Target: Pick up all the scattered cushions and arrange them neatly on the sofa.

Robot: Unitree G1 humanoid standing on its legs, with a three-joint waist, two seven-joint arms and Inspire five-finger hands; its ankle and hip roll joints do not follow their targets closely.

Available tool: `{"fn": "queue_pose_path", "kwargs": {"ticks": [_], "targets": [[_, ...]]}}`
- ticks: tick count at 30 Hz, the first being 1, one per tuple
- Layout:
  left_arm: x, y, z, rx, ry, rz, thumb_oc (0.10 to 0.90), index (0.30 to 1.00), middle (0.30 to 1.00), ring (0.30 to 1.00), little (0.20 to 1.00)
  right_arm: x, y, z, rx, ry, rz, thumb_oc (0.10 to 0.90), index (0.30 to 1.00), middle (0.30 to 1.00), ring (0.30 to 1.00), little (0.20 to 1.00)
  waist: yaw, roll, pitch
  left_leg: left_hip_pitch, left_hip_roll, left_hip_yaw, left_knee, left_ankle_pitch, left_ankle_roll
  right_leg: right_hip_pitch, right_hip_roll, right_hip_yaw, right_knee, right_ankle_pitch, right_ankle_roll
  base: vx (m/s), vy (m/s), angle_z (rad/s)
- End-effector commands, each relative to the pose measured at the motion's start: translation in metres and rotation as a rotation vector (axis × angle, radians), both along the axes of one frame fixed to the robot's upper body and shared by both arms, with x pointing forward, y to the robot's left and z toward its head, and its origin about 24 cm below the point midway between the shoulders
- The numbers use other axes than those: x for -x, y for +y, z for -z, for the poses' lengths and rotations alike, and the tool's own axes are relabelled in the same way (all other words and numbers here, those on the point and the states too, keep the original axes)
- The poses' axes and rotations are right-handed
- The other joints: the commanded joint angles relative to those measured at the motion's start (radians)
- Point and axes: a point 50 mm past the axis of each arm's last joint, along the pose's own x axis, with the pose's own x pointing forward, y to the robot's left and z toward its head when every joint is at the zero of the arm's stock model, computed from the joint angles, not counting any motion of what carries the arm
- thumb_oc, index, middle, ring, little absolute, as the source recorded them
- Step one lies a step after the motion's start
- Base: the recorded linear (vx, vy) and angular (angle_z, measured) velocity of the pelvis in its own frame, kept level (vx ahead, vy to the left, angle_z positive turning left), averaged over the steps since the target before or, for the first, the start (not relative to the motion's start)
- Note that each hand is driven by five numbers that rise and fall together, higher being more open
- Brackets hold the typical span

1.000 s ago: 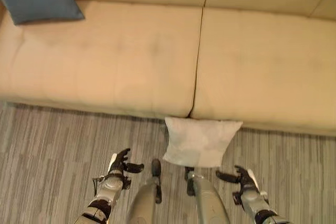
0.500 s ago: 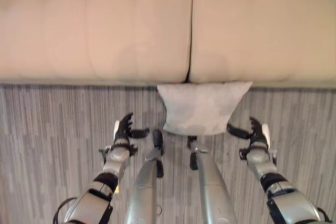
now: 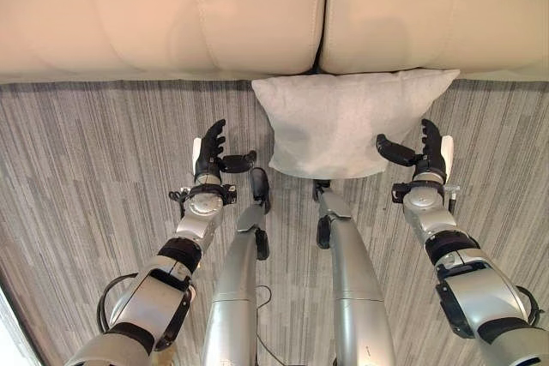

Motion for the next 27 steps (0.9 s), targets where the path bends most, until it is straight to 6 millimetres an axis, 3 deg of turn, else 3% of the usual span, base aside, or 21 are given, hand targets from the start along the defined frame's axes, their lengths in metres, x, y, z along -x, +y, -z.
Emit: {"fn": "queue_pose_path", "kwargs": {"ticks": [1,8,9,14,18,22,23,24,25,26,27], "targets": [[0.008,0.004,0.005,0.020,-0.044,-0.039,0.800,0.900,0.900,0.900,0.900,0.012,-0.008,0.012,-0.007,-0.028,0.037,0.800,0.900,0.900,0.900,0.900,-0.010,0.019,-0.100,-0.083,0.023,-0.019,-0.063,-0.001,-0.021,-0.022,-0.032,0.010,0.022,-0.112,0.118,-0.01,-0.007,-0.03],[0.002,-0.012,-0.006,0.033,-0.074,0.002,0.800,0.900,0.900,0.900,0.900,0.002,0.010,0.000,-0.010,-0.069,-0.021,0.800,0.900,0.900,0.900,0.900,-0.008,0.014,-0.100,-0.107,0.023,-0.021,-0.068,0.007,-0.019,-0.042,-0.034,-0.002,0.028,-0.108,0.124,0.00,0.000,0.00],[-0.002,-0.022,-0.013,0.037,-0.087,0.028,0.800,0.900,0.900,0.900,0.900,-0.006,0.023,-0.012,0.005,-0.095,-0.066,0.800,0.900,0.900,0.900,0.900,-0.008,0.012,-0.100,-0.119,0.022,-0.026,-0.068,0.011,-0.021,-0.050,-0.032,-0.004,0.028,-0.105,0.127,0.00,0.000,0.00],[-0.008,-0.036,-0.026,0.061,-0.108,0.053,0.800,0.900,0.900,0.900,0.900,-0.017,0.045,-0.032,0.022,-0.146,-0.132,0.800,0.900,0.900,0.900,0.900,-0.012,0.010,-0.100,-0.142,0.025,-0.030,-0.060,0.013,-0.025,-0.070,-0.033,-0.007,0.035,-0.102,0.126,0.00,0.000,0.00],[-0.018,-0.057,-0.056,0.098,-0.170,0.095,0.800,0.900,0.900,0.900,0.900,-0.028,0.080,-0.067,0.028,-0.246,-0.229,0.800,0.900,0.900,0.900,0.900,-0.022,0.003,-0.101,-0.177,0.032,-0.033,-0.047,0.015,-0.029,-0.101,-0.031,-0.007,0.043,-0.100,0.126,0.00,-0.005,-0.01],[-0.021,-0.072,-0.073,0.140,-0.204,0.131,0.800,0.900,0.900,0.900,0.900,-0.031,0.101,-0.084,-0.001,-0.306,-0.292,0.800,0.900,0.900,0.900,0.900,-0.031,0.000,-0.105,-0.192,0.036,-0.032,-0.043,0.015,-0.031,-0.117,-0.029,-0.005,0.049,-0.099,0.126,0.00,0.000,0.00],[-0.021,-0.082,-0.084,0.184,-0.231,0.160,0.800,0.900,0.900,0.900,0.900,-0.031,0.113,-0.095,-0.023,-0.347,-0.335,0.405,0.307,0.307,0.307,0.307,-0.036,-0.003,-0.107,-0.202,0.036,-0.030,-0.037,0.013,-0.031,-0.125,-0.026,-0.004,0.052,-0.101,0.127,0.00,0.000,0.00],[-0.020,-0.087,-0.088,0.211,-0.242,0.174,0.616,0.625,0.625,0.625,0.625,-0.030,0.117,-0.098,-0.035,-0.364,-0.351,0.400,0.300,0.300,0.300,0.300,-0.038,-0.002,-0.108,-0.203,0.037,-0.029,-0.037,0.012,-0.031,-0.128,-0.025,-0.005,0.053,-0.101,0.127,0.00,0.000,0.00],[-0.020,-0.087,-0.088,0.212,-0.242,0.174,0.576,0.564,0.564,0.564,0.564,-0.030,0.117,-0.098,-0.035,-0.364,-0.351,0.400,0.300,0.300,0.300,0.300,-0.038,-0.002,-0.109,-0.204,0.037,-0.029,-0.037,0.012,-0.031,-0.128,-0.025,-0.005,0.054,-0.102,0.127,0.00,0.000,0.00],[-0.018,-0.097,-0.098,0.264,-0.277,0.203,0.400,0.300,0.300,0.300,0.300,-0.029,0.125,-0.104,-0.050,-0.397,-0.386,0.400,0.300,0.300,0.300,0.300,-0.042,-0.002,-0.114,-0.209,0.038,-0.030,-0.031,0.010,-0.031,-0.133,-0.024,-0.006,0.057,-0.104,0.128,0.00,0.000,0.00],[-0.018,-0.097,-0.098,0.265,-0.277,0.203,0.400,0.300,0.300,0.300,0.300,-0.028,0.125,-0.104,-0.050,-0.397,-0.386,0.400,0.300,0.300,0.300,0.300,-0.042,-0.002,-0.114,-0.209,0.039,-0.030,-0.031,0.010,-0.031,-0.134,-0.023,-0.006,0.057,-0.104,0.128,0.00,0.000,0.00]]}}
